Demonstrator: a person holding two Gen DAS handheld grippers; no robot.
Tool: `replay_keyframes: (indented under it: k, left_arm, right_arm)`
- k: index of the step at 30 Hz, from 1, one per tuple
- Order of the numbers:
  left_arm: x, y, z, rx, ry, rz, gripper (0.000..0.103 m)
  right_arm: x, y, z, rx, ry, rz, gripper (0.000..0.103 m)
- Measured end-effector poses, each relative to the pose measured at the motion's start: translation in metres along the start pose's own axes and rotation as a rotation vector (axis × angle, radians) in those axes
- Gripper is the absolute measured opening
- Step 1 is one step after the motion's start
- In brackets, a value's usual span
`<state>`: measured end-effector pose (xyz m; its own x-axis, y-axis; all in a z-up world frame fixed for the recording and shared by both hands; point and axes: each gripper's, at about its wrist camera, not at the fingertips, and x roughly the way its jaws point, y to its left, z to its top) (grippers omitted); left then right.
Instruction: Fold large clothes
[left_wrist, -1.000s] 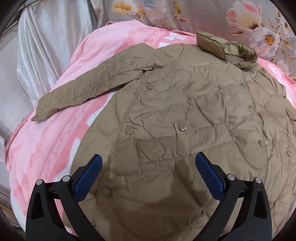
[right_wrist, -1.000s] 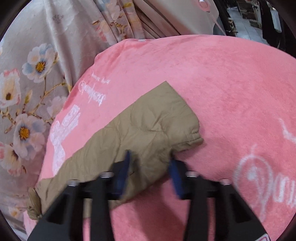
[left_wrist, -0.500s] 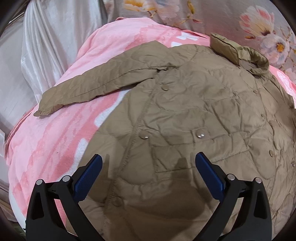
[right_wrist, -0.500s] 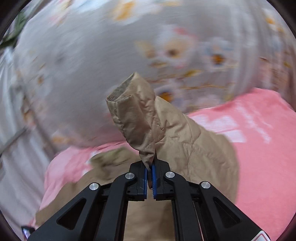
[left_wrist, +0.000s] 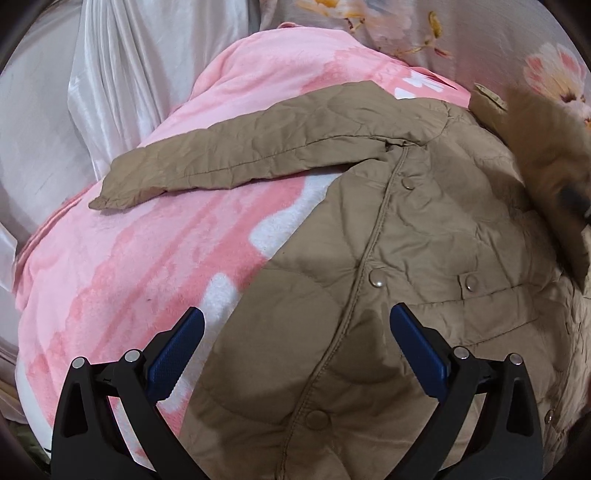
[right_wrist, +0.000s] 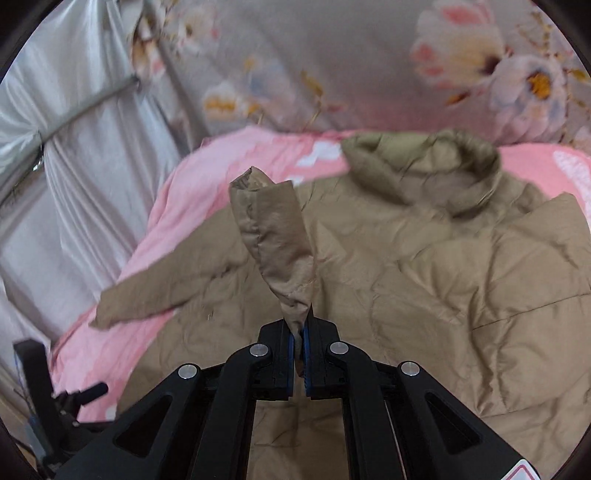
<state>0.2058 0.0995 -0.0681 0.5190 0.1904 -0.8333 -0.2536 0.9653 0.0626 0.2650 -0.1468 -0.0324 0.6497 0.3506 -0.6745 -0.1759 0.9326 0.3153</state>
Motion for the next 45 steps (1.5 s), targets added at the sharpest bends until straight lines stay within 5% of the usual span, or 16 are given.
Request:
replay_keyframes:
  k: [12, 15, 18, 21, 27, 31, 36, 38, 40, 42, 45]
  left_arm:
    - [0.0, -0.009, 0.014, -0.007, 0.011, -0.128, 0.098]
    - [-0.002, -0.012, 0.024, -0.034, 0.028, -0.23, 0.098]
    - [-0.001, -0.016, 0.034, -0.072, 0.042, -0.321, 0.098]
    - [0.007, -0.028, 0.041, -0.1, 0.088, -0.402, 0.098]
    - [0.038, -0.072, 0.044, -0.121, 0.205, -0.534, 0.098]
    - [0.039, -0.091, 0.05, -0.119, 0.173, -0.534, 0.089]
    - [0.042, -0.107, 0.066, -0.052, 0.129, -0.46, 0.021]
    - [0.041, -0.107, 0.076, -0.04, 0.104, -0.454, 0.01]
    - [0.037, -0.103, 0.085, -0.032, 0.067, -0.436, 0.007]
    - [0.028, -0.103, 0.098, -0.016, 0.007, -0.426, 0.006]
    - [0.022, -0.104, 0.105, 0.016, -0.058, -0.379, 0.006]
  right_arm:
    - [0.036, 0.017, -0.033, -0.083, 0.115, -0.045, 0.015]
    - [0.017, 0.024, -0.037, -0.094, 0.127, 0.024, 0.055]
    - [-0.023, 0.017, -0.054, -0.084, 0.082, 0.053, 0.064]
    - [-0.063, -0.022, -0.069, 0.066, 0.038, 0.064, 0.064]
    - [-0.118, -0.14, -0.073, 0.404, -0.068, -0.089, 0.065]
    - [-0.124, -0.209, -0.063, 0.577, -0.138, -0.117, 0.062]
    - [-0.098, -0.256, -0.045, 0.707, -0.149, -0.085, 0.041]
    - [-0.085, -0.266, -0.037, 0.732, -0.139, -0.076, 0.019]
    - [-0.077, -0.269, -0.026, 0.734, -0.146, -0.063, 0.006]
    - [-0.094, -0.259, -0.015, 0.69, -0.236, -0.046, 0.004]
    - [-0.111, -0.23, 0.0, 0.518, -0.301, -0.149, 0.004]
